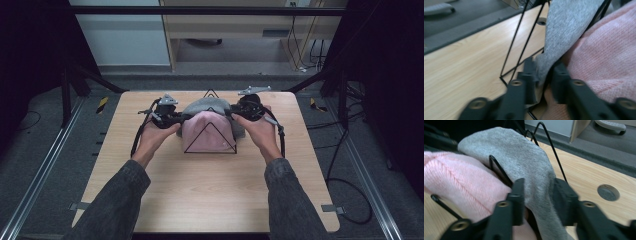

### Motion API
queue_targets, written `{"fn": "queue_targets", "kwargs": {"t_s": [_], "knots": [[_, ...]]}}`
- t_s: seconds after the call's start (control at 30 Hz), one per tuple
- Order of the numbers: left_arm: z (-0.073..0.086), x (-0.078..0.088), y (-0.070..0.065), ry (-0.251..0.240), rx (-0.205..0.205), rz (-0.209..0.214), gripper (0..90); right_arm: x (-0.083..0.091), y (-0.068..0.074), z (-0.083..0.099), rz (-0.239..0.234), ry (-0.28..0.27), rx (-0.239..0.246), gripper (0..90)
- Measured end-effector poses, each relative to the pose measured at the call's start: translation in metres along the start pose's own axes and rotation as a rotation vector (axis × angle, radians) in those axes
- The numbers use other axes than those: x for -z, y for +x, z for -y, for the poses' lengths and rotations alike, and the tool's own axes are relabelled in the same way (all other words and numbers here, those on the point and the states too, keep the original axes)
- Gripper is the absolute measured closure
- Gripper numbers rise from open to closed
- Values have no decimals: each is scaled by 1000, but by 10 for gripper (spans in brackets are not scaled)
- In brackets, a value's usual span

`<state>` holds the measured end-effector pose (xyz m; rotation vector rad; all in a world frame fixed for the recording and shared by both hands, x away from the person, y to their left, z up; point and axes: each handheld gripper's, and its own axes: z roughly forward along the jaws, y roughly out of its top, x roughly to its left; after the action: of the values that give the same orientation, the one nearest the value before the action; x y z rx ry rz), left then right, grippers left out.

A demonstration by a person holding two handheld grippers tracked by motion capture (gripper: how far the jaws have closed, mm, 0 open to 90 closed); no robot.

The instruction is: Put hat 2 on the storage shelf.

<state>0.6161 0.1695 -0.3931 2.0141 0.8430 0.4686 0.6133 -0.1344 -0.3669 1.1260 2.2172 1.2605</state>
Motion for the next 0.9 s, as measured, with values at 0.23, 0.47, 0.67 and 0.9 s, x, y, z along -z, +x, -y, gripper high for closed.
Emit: {"fn": "queue_targets", "kwargs": {"t_s": [0.23, 0.47, 0.67, 0.9], "knots": [[-7, 32, 0, -61, -6, -40, 486, 31, 1, -1, 33, -64, -8, 330], [-2, 52, -2, -24, 7, -7, 191, 66, 0, 9, 77, -90, 0, 205], [14, 73, -12, 12, -52, 2, 83, 92, 2, 30, 116, -106, 2, 147], [49, 90, -18, 26, -59, 41, 53, 102, 1, 68, 138, -67, 0, 105]]}}
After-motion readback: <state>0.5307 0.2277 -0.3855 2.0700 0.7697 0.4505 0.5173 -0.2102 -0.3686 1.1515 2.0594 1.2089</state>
